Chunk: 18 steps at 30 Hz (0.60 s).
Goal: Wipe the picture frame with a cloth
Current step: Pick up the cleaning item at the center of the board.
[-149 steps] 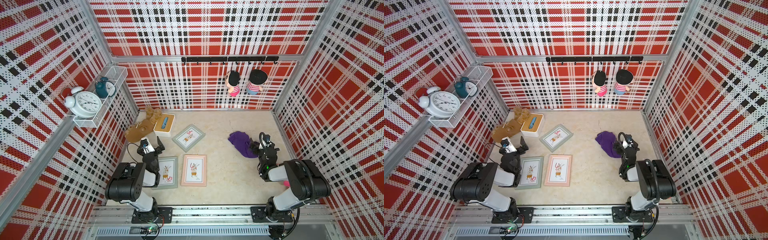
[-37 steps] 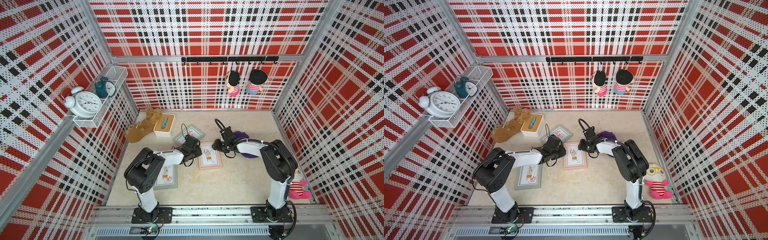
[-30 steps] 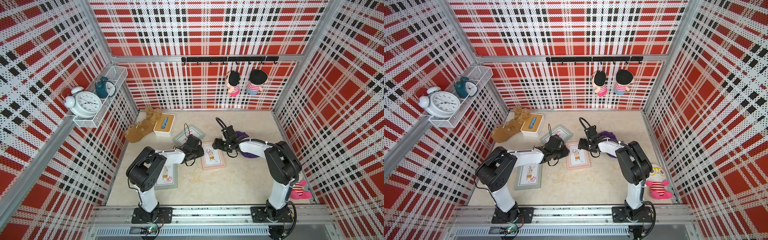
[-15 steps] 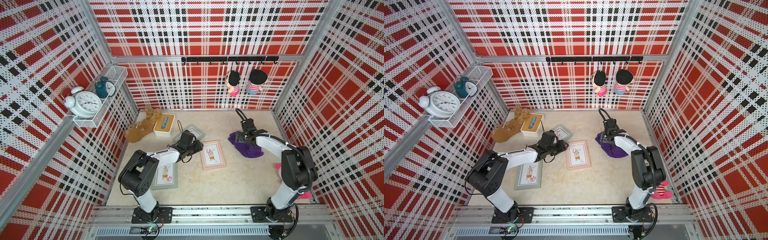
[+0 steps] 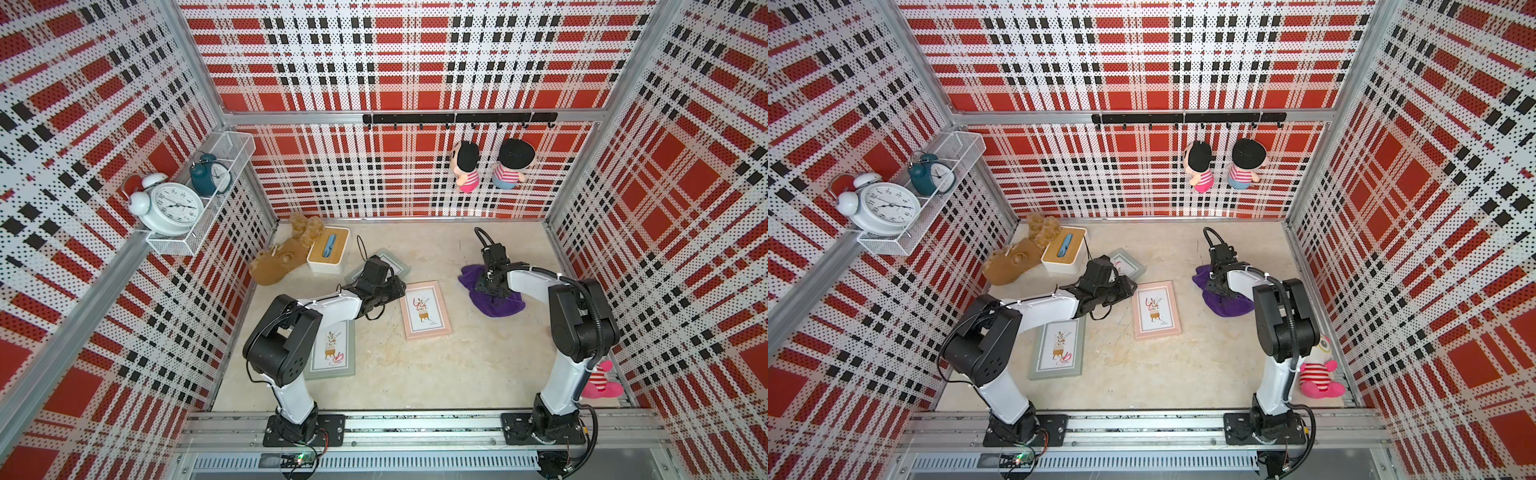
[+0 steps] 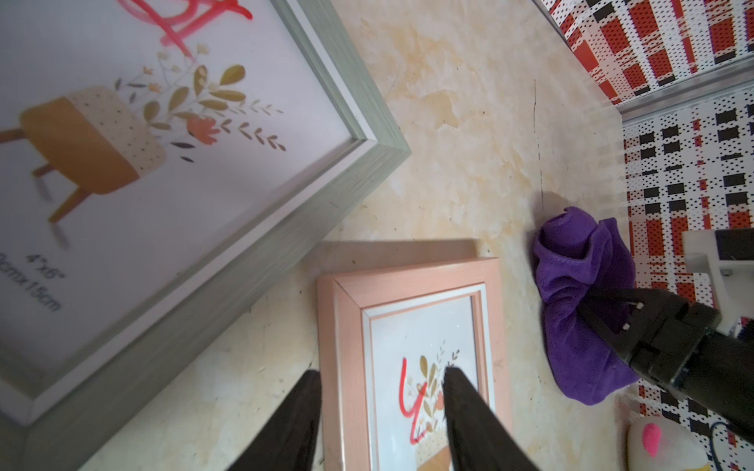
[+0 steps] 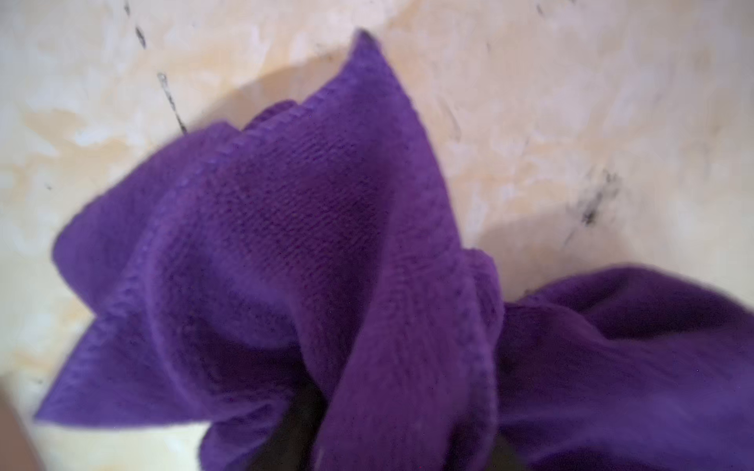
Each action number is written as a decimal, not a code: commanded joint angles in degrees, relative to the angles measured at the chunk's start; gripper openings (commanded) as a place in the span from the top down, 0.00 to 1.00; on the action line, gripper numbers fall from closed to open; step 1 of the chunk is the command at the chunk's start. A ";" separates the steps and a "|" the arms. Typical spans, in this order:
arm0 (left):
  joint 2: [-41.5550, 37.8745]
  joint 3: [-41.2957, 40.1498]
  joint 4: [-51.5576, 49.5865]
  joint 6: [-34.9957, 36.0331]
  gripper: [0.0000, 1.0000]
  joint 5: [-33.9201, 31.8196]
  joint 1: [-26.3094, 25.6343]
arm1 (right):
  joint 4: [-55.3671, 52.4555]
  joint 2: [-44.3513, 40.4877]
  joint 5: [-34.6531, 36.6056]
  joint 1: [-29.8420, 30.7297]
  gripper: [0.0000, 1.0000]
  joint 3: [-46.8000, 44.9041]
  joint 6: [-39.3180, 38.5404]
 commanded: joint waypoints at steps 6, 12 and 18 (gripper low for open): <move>2.19 0.55 -0.09 2.47 0.63 -2.19 -0.33 | -0.05 -9.51 -2.32 -0.02 0.97 -3.48 3.75; 4.80 1.69 0.23 3.04 0.70 -0.02 -1.04 | 3.87 -11.13 -6.22 5.27 1.00 -3.73 4.74; 6.79 2.69 -0.29 3.66 0.75 -1.51 -1.56 | 4.11 -6.24 -5.87 13.11 1.00 1.08 1.22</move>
